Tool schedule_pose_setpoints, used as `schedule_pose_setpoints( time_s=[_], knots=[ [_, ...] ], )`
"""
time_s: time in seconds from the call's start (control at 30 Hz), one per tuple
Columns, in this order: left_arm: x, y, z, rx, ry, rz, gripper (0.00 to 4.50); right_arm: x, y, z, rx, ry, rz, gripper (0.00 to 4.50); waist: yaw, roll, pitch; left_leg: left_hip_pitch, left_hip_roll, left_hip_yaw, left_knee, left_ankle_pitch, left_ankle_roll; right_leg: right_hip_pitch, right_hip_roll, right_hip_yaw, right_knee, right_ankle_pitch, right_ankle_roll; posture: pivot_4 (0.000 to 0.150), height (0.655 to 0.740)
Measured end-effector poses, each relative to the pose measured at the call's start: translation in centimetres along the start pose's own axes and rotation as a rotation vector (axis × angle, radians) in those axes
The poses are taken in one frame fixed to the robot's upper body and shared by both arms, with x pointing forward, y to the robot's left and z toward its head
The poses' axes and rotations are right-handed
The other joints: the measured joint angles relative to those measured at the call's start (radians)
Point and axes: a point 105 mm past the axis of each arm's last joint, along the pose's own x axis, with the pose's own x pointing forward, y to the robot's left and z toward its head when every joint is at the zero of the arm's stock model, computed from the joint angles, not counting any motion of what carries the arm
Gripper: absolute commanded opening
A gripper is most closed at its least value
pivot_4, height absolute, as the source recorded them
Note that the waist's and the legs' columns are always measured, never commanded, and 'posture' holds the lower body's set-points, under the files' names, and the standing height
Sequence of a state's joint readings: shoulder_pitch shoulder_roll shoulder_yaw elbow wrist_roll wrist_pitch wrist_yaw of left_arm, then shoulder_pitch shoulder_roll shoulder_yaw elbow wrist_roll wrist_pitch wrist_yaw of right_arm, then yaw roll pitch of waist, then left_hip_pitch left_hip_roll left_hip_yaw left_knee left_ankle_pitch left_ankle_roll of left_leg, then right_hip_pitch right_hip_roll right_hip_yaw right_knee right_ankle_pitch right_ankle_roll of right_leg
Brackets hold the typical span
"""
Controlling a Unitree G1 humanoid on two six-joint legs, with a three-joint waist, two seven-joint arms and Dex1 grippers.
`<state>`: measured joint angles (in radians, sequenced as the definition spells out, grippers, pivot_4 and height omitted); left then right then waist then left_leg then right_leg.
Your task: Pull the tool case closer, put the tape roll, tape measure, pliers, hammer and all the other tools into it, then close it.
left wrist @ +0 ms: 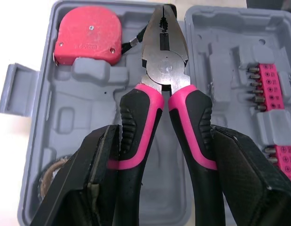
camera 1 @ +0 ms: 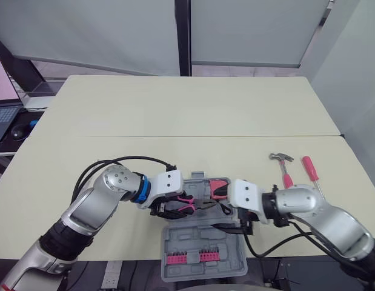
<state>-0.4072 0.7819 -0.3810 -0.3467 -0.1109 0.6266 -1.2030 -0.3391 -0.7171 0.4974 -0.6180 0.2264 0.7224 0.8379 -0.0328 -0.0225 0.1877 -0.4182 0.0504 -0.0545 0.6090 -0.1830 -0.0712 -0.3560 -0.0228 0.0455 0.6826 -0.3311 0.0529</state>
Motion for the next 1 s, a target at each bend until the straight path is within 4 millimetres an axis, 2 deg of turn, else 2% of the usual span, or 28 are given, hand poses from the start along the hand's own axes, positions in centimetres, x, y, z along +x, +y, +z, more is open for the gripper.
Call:
schedule_pose_setpoints(
  time_s=[0.1,0.27,0.83,0.93,1.0],
  knots=[
    [0.1,0.1,0.1,-0.002,0.004,0.011,2.78,1.7,-0.2,-0.3,0.002,0.021,0.018,4.50,0.001,0.000,0.000,0.000,0.000,0.000,0.000,0.000,0.000,0.000,0.000,0.000,0.000,0.000,-0.001,0.150,0.7400],
    [0.2,0.3,-0.1,-0.008,0.016,0.028,2.78,2.9,-1.0,-0.6,-0.022,0.053,0.030,4.50,0.001,0.000,0.000,-0.001,0.000,0.000,0.000,0.000,0.000,-0.001,0.000,0.000,0.000,0.000,-0.001,0.150,0.7400],
    [0.4,-0.4,0.3,0.020,0.011,0.013,2.77,3.2,-1.9,-1.3,-0.024,0.084,0.014,4.50,0.002,0.000,0.000,0.000,0.000,0.000,0.000,0.000,0.000,0.000,0.000,0.000,0.000,0.000,-0.001,0.150,0.7400],
    [0.4,-0.4,0.3,0.020,0.011,0.014,2.77,3.3,-1.8,-1.2,-0.018,0.084,0.016,3.86,0.002,0.000,0.000,-0.001,0.000,0.000,0.000,0.000,0.000,0.000,0.000,0.000,0.000,0.000,-0.001,0.150,0.7400],
    [0.4,-0.4,0.3,0.020,0.011,0.016,2.77,3.3,-1.9,-1.1,-0.019,0.083,0.018,3.17,0.002,0.000,0.000,-0.001,0.000,0.000,0.000,0.000,0.000,0.000,0.000,0.000,0.000,0.000,-0.001,0.150,0.7400]
  ],
)
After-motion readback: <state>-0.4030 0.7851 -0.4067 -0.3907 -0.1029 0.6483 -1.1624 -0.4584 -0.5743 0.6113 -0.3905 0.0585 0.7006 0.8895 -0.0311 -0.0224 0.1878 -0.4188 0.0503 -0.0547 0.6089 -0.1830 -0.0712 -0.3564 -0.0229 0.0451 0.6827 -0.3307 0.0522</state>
